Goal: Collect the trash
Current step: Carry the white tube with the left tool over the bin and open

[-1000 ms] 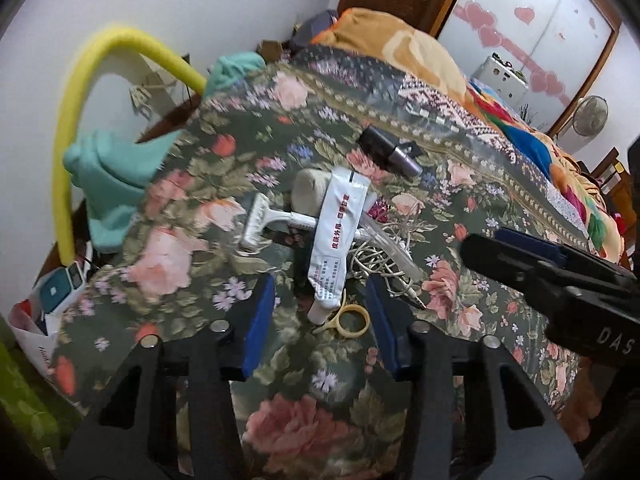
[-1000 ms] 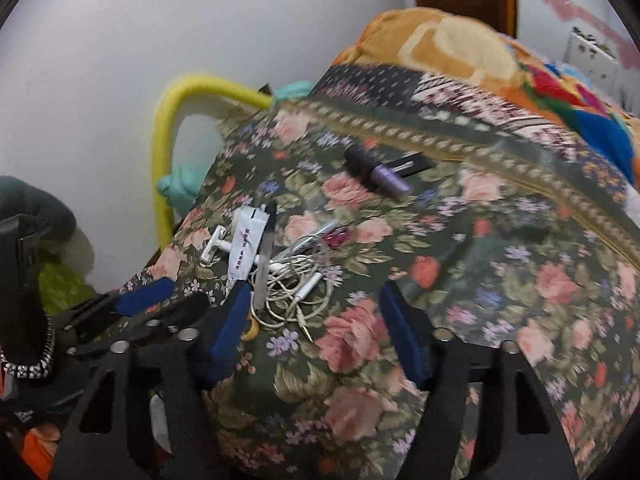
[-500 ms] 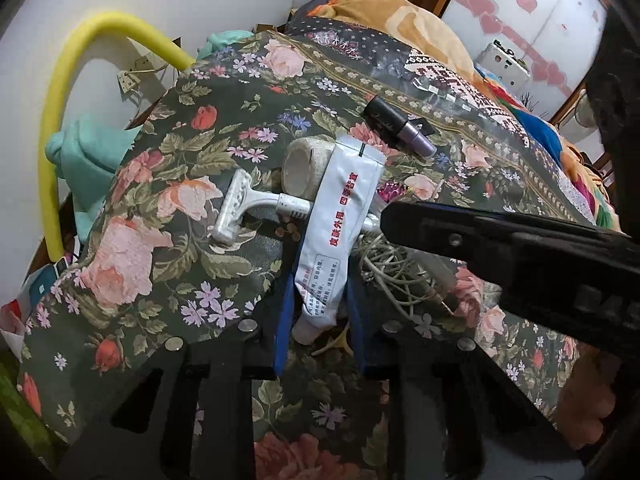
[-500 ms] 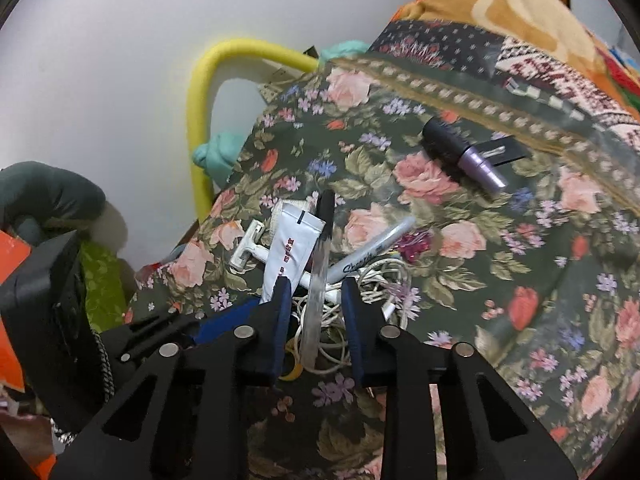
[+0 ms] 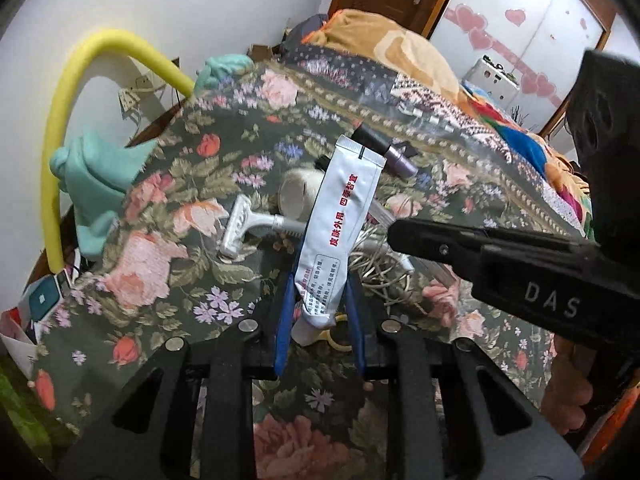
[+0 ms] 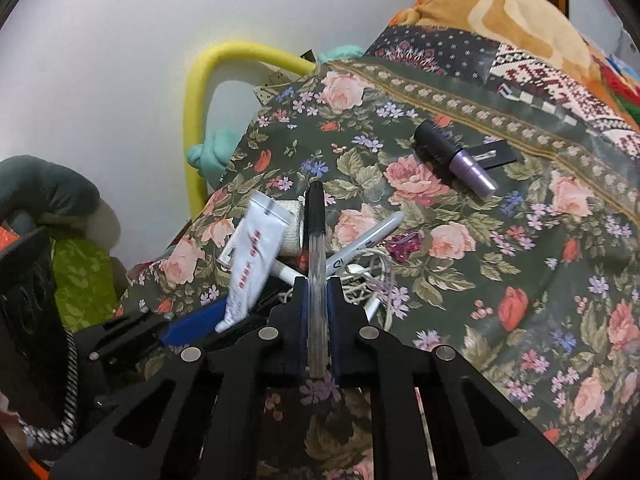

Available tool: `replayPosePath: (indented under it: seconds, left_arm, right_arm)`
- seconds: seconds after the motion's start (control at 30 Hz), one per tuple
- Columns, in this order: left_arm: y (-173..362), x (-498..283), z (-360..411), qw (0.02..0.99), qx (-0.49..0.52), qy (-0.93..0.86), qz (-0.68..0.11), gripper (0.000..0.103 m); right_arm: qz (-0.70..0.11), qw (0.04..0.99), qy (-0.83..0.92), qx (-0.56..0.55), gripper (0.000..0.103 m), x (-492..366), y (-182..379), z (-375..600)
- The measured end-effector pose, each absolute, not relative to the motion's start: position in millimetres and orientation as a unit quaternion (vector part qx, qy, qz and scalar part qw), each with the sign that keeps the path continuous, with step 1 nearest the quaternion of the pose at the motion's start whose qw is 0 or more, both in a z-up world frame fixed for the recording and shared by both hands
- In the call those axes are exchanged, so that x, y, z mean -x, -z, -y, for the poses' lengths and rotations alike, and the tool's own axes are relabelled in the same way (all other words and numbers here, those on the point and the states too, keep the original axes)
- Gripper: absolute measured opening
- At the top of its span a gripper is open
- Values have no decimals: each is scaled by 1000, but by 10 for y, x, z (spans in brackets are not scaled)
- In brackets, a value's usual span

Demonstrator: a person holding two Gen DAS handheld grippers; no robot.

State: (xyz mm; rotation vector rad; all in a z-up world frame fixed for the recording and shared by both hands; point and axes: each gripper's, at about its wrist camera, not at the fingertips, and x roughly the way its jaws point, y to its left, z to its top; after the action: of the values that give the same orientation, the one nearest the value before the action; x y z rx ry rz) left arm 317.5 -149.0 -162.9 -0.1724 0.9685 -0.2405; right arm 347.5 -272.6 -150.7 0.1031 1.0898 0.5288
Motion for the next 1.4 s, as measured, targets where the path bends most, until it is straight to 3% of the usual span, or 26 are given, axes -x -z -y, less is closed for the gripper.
replayPosePath:
  seconds: [0.83,1.4]
  left_arm:
    - [475,-1926,987,914,72,60,-394,24]
    - [577,-673,-74,908,97,-30,-406,24]
  right_arm:
    - [-416,876,-241,-39,8,-2324,328,2763]
    - [-422,844,-330,6,8,-1437,374,1625]
